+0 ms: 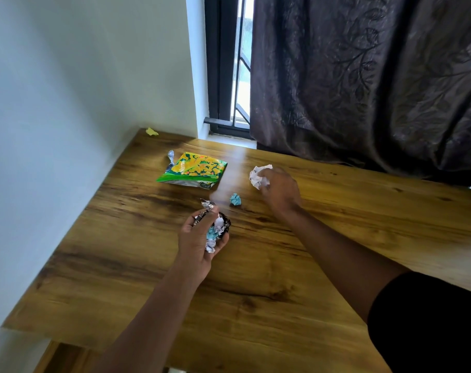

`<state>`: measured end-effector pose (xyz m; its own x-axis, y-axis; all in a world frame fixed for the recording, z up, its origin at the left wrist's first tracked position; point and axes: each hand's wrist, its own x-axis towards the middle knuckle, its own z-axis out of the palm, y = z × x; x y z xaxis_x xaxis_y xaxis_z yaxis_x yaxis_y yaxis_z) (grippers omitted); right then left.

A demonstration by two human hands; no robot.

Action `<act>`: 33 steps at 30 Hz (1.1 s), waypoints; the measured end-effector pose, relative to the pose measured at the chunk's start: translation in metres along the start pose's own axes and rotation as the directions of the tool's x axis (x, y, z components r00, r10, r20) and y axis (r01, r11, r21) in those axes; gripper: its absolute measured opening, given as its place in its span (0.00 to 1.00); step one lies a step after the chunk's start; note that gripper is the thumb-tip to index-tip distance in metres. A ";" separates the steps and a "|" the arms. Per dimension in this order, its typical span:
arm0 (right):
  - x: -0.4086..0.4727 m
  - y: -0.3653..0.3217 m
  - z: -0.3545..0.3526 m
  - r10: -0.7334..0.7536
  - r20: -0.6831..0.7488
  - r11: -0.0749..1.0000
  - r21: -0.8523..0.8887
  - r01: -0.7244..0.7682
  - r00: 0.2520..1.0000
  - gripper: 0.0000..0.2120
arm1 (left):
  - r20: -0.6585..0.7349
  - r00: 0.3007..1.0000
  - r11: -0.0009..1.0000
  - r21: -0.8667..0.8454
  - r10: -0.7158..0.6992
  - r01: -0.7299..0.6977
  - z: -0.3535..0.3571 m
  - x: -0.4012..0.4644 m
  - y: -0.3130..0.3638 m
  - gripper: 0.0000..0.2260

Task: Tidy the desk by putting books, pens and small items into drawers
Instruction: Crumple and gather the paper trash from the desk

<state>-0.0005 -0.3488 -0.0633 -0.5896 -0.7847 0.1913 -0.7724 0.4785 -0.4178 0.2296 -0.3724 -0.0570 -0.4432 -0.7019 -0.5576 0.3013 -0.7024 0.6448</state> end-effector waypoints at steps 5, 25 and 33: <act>-0.003 -0.003 -0.012 0.029 -0.079 0.994 0.111 -0.021 0.996 0.12 | -0.028 1.000 1.000 -0.002 0.002 -0.003 -0.001 0.000 0.000 0.15; -0.148 -0.099 -0.038 -0.005 0.009 0.789 0.614 -0.002 1.000 0.12 | -0.090 0.995 0.989 -0.141 -0.046 0.033 -0.002 -0.009 -0.008 0.17; -0.156 -0.106 -0.033 -0.050 -0.074 0.836 0.542 0.083 0.996 0.12 | -0.012 0.998 0.988 -0.138 -0.067 0.064 -0.015 -0.018 -0.011 0.24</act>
<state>0.1654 -0.2637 -0.0193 -0.5658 -0.7763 0.2777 -0.5667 0.1215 -0.8149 0.2472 -0.3538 -0.0619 -0.4521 -0.6549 -0.6056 0.3858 -0.7557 0.5292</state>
